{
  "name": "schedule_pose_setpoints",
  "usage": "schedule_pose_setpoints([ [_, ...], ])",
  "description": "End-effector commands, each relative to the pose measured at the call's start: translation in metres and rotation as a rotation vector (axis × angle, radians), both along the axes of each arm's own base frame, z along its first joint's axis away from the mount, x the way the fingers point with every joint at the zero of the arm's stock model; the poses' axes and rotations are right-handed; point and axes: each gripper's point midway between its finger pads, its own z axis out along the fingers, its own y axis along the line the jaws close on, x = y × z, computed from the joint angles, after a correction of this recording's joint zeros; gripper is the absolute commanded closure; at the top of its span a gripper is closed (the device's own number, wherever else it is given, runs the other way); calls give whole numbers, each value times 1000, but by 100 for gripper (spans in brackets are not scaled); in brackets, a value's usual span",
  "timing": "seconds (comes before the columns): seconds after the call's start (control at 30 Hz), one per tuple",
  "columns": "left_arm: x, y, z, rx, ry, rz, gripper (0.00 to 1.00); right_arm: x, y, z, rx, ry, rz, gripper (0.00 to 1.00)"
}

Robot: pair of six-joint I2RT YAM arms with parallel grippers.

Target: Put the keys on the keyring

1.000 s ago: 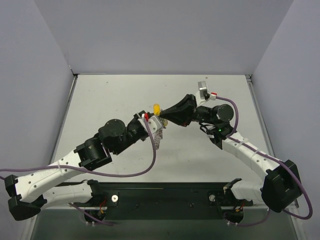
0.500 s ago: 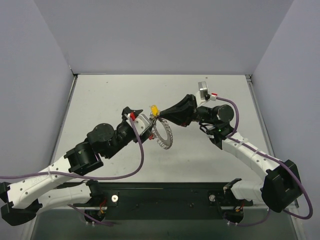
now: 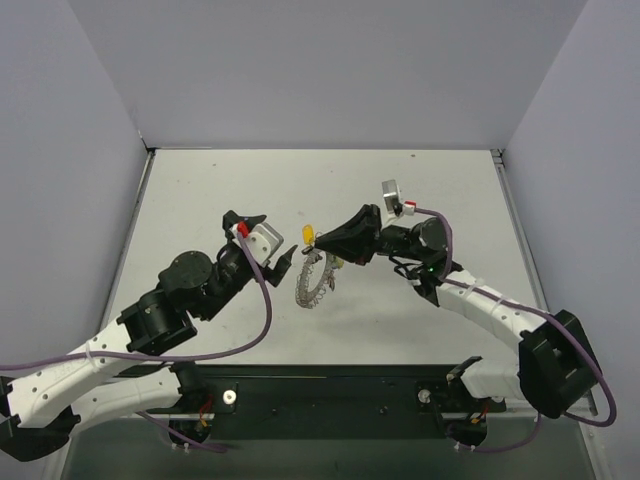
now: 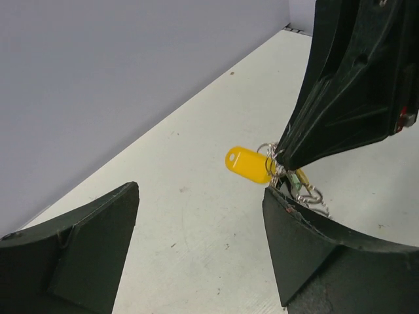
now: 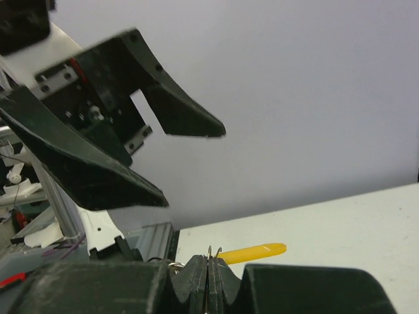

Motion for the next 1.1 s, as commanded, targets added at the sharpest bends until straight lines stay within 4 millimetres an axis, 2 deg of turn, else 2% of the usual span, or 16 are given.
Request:
schedule_pose_setpoints([
  [0.0,1,13,28,-122,-36,39,13,8,23,0,-6,-115,4,100],
  [0.03,2,13,31,-125,-36,42,13,7,35,-14,-37,-95,30,100],
  [0.13,4,12,31,-119,-27,43,13,8,57,-28,-63,-64,82,100],
  [0.17,3,12,32,-124,-26,43,13,2,64,-31,-66,-48,115,100],
  [0.3,5,12,28,-118,-22,43,13,1,74,-50,-69,-6,162,100],
  [0.4,4,12,27,-123,-26,38,13,12,77,-98,-139,133,179,100],
  [0.5,4,11,23,-115,-21,31,13,11,69,-134,-168,277,185,100],
  [0.53,4,11,20,-111,-17,32,13,10,68,-134,-150,269,188,100],
  [0.63,4,12,19,-111,-16,31,13,-3,62,-159,-213,358,201,100],
  [0.77,5,12,17,-114,-8,35,13,-11,51,-190,-344,400,140,100],
  [0.8,4,12,15,-113,-5,34,13,-16,44,-201,-426,452,126,100],
  [0.83,5,12,14,-114,-3,35,13,-18,40,-209,-476,398,114,100],
  [0.87,5,12,15,-116,-3,34,13,-12,36,-218,-530,389,56,100],
  [0.9,4,11,14,-116,1,32,13,-19,26,-225,-611,429,46,100],
  [1.0,6,10,12,-122,5,33,13,-15,9,-241,-730,436,-40,100],
  [1.07,6,9,11,-126,8,32,13,-5,-2,-251,-797,432,-124,100],
])
